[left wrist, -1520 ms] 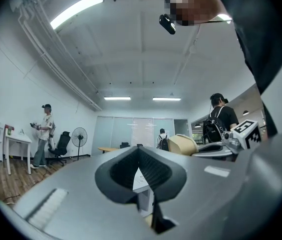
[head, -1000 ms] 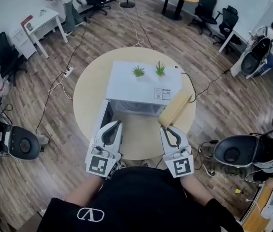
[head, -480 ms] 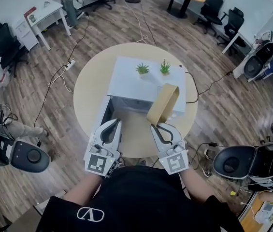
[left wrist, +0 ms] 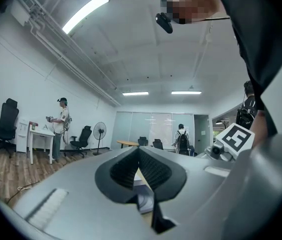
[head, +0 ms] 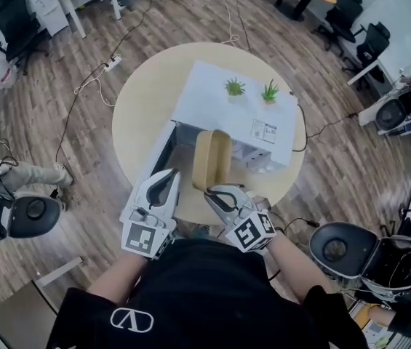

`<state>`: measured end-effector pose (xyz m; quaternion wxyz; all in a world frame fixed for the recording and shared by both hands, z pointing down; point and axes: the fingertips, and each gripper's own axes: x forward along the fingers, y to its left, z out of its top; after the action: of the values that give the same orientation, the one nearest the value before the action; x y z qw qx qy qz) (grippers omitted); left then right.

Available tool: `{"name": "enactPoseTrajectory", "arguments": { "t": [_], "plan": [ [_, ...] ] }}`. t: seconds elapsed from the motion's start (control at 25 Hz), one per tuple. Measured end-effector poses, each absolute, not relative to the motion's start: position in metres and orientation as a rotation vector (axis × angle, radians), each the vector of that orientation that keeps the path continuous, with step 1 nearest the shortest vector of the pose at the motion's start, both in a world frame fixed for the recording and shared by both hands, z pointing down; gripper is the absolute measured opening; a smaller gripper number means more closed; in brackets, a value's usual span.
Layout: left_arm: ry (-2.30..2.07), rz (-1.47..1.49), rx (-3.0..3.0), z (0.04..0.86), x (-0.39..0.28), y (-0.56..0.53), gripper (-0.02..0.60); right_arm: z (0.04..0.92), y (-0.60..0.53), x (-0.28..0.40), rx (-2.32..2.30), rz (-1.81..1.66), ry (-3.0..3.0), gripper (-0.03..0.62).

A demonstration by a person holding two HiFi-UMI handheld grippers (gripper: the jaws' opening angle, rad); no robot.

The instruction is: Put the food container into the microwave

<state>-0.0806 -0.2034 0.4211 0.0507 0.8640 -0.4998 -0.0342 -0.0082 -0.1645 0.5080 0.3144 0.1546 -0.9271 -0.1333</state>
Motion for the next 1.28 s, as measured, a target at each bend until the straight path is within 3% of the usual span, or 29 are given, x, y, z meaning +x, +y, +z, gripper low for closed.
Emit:
{"name": "enactPoseTrajectory", "arguments": {
  "t": [0.4,1.28],
  "plan": [
    [-1.546,-0.051,2.563,0.448,-0.094,-0.2,0.0,0.607,-0.16,-0.009,0.185,-0.262,-2.279,0.023],
    [-1.533,0.058,2.438,0.495,-0.101,-0.17,0.0,0.73,-0.311,0.029,0.4,-0.257,-1.877,0.023]
  ]
}}
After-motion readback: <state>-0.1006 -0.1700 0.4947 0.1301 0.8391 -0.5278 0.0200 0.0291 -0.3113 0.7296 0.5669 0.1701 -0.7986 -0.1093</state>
